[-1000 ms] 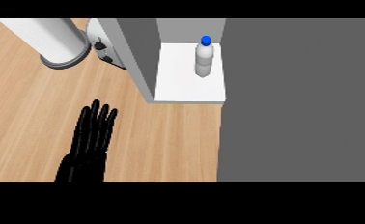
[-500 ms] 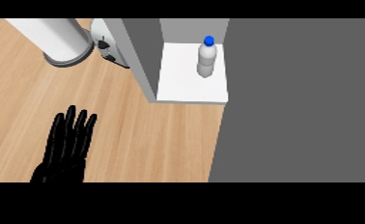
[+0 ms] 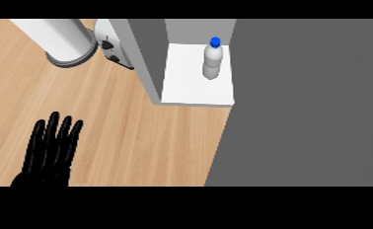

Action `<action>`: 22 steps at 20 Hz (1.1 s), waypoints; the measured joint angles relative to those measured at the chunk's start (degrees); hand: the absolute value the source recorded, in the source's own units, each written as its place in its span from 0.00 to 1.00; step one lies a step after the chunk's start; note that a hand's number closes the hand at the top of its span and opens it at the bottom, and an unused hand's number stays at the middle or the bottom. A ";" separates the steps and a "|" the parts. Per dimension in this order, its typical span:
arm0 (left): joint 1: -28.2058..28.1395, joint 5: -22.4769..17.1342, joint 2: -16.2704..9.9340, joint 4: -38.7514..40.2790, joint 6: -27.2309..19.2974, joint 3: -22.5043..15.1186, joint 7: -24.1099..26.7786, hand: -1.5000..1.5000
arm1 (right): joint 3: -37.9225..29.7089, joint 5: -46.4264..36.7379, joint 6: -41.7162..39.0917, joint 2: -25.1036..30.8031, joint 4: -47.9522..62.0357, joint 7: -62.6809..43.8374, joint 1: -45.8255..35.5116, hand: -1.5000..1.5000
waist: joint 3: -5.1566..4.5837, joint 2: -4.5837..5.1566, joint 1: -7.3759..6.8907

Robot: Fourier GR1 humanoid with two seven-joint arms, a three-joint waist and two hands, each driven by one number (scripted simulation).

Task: Pick up the bottled water, place it into the cabinet and close the cabinet

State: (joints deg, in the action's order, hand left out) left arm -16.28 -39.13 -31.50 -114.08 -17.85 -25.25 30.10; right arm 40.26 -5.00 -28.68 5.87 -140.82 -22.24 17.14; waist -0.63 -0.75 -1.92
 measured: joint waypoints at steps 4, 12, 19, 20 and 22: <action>-1.45 -1.12 -1.30 -0.25 2.12 1.23 0.41 0.00 | 1.54 -0.77 1.03 1.56 0.49 -1.79 -4.98 1.00 | -0.04 0.08 -0.24; -2.70 -2.25 -2.50 -0.98 4.49 2.97 1.24 0.00 | 2.19 -0.62 0.95 4.09 0.56 -3.18 -10.11 1.00 | -0.14 0.46 -1.30; -3.34 -2.89 -3.43 -1.30 6.15 4.14 1.70 0.00 | 1.86 0.04 0.30 4.57 0.61 -3.72 -11.74 1.00 | -0.18 0.86 -2.41; -3.53 -2.94 -3.57 -1.31 6.43 4.27 1.83 0.00 | 1.78 0.25 0.38 4.55 0.67 -3.61 -11.69 1.00 | -0.17 0.95 -2.62; -3.75 -3.00 -3.77 -1.22 6.99 4.36 2.00 0.00 | 1.64 0.94 0.49 4.38 0.80 -3.70 -11.68 1.00 | -0.20 1.15 -2.91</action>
State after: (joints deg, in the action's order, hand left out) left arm -20.03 -42.12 -35.27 -115.30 -10.87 -20.89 32.10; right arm 41.90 -4.06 -28.19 10.25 -140.03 -25.94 5.46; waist -0.83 0.41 -4.83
